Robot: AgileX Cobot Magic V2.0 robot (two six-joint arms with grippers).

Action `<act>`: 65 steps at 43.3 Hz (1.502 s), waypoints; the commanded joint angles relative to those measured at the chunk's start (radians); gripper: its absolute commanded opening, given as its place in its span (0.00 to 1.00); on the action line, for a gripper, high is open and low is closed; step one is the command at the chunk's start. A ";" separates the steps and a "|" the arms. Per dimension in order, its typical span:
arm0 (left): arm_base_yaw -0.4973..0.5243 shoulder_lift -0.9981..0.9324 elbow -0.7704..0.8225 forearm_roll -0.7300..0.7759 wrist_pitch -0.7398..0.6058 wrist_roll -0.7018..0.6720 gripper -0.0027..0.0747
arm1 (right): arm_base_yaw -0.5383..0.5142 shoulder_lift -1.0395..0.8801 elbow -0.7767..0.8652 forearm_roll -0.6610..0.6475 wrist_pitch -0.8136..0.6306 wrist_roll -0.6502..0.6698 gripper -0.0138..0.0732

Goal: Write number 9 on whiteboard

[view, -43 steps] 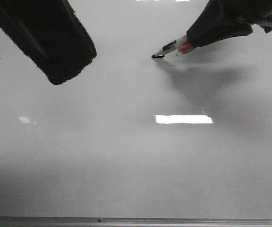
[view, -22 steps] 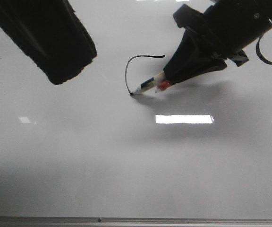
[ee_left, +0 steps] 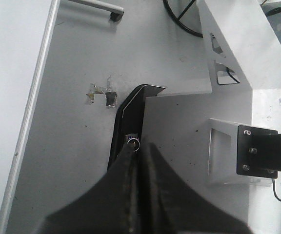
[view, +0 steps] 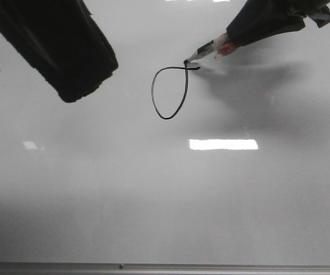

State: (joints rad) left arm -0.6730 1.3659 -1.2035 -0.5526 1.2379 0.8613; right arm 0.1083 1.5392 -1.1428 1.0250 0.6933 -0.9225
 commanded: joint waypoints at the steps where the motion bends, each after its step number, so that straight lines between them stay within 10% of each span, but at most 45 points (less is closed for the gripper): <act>1: -0.007 -0.032 -0.033 -0.050 -0.014 -0.002 0.01 | -0.015 -0.022 -0.036 -0.003 -0.045 0.028 0.09; 33: -0.007 -0.032 -0.033 -0.054 -0.017 -0.002 0.02 | 0.073 -0.093 0.159 -0.097 0.128 0.039 0.09; 48: -0.007 -0.032 -0.033 -0.062 -0.151 -0.002 0.65 | 0.111 -0.299 0.159 -0.105 0.438 -0.171 0.09; 65: -0.009 -0.032 -0.033 -0.116 -0.134 0.061 0.64 | 0.301 -0.315 0.081 -0.034 0.416 -0.171 0.09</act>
State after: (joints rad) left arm -0.6730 1.3659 -1.2035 -0.5914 1.1126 0.8935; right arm 0.3891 1.2503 -1.0093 0.9190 1.1317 -1.0818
